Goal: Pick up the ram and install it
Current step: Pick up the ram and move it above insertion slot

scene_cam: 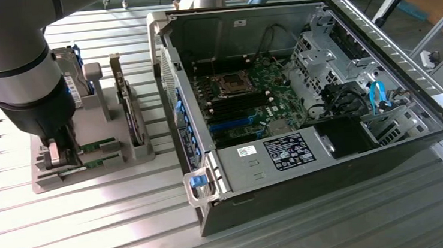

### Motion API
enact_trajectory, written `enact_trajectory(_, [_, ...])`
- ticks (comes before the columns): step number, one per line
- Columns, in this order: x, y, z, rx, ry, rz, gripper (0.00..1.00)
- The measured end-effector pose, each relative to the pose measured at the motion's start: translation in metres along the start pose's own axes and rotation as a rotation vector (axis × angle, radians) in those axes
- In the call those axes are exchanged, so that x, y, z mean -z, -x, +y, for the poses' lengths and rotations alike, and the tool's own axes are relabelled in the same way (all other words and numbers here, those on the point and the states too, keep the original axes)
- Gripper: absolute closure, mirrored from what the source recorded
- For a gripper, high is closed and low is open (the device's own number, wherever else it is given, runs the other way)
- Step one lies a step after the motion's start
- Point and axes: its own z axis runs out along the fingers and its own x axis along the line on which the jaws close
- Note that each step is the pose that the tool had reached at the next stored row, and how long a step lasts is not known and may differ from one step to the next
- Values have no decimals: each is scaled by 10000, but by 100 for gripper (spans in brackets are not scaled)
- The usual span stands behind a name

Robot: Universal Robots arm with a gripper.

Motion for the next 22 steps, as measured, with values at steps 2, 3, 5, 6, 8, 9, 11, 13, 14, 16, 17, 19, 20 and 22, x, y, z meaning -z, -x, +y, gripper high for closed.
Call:
enact_trajectory(2, [-6,-12,0,6,0,10,64])
enact_trajectory(3, [-8,-19,1,9,0,15,64])
enact_trajectory(5, [-14,-34,2,14,0,23,64])
enact_trajectory(6, [-17,-42,2,16,1,27,64])
enact_trajectory(8, [-22,-58,2,18,2,34,64])
enact_trajectory(9, [-26,-67,3,19,1,37,64])
enact_trajectory(11, [-32,-86,4,21,1,41,64])
enact_trajectory(13, [-40,-105,4,23,1,45,64])
enact_trajectory(14, [-43,-110,5,23,2,46,64])
enact_trajectory(16, [-60,-112,2,23,1,50,64])
enact_trajectory(17, [-66,-112,-3,25,3,59,64])
enact_trajectory(19, [-77,-112,-14,32,2,71,64])
enact_trajectory(20, [-83,-110,-19,39,1,78,64])
enact_trajectory(22, [-93,-103,-23,55,2,98,64])
